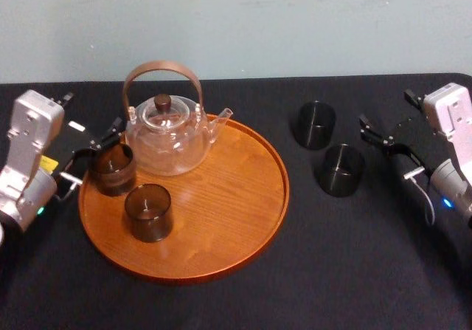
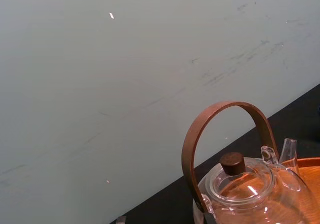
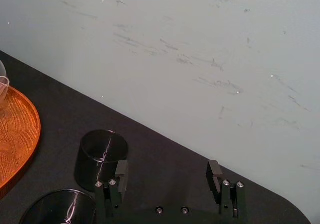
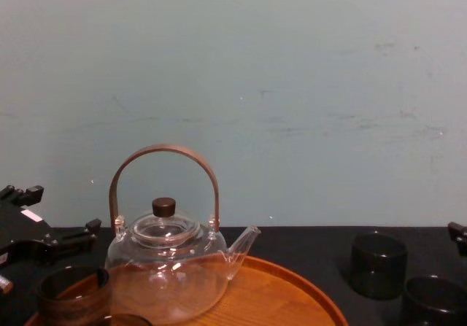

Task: Pick up the glass from the table and place it on the tray.

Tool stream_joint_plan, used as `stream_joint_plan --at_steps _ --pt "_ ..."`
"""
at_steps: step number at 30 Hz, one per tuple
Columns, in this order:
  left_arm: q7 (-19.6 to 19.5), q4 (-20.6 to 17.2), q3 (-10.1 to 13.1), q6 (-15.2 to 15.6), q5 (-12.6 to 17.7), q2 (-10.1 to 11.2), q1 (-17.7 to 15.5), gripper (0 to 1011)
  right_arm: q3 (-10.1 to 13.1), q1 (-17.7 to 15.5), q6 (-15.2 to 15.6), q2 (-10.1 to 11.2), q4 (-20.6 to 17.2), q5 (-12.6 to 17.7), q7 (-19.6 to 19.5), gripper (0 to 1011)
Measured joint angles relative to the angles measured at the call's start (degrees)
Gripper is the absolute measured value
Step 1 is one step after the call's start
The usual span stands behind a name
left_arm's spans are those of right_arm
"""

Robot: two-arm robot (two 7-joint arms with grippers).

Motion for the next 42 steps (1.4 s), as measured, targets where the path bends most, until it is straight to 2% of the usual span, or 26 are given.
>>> stream_joint_plan --at_steps 25,33,42 --pt "0.0 0.0 0.0 0.0 0.0 0.0 0.0 1001 0.07 0.0 0.0 -0.03 0.0 -0.01 0.11 1002" --pt "0.0 0.0 0.0 0.0 0.0 0.0 0.0 1001 1.31 -0.38 1.3 -0.01 -0.78 0.9 3.2 1002" --pt "0.0 0.0 0.0 0.0 0.0 0.0 0.0 1001 4.02 -2.45 4.96 1.37 -4.6 5.07 8.08 1002"
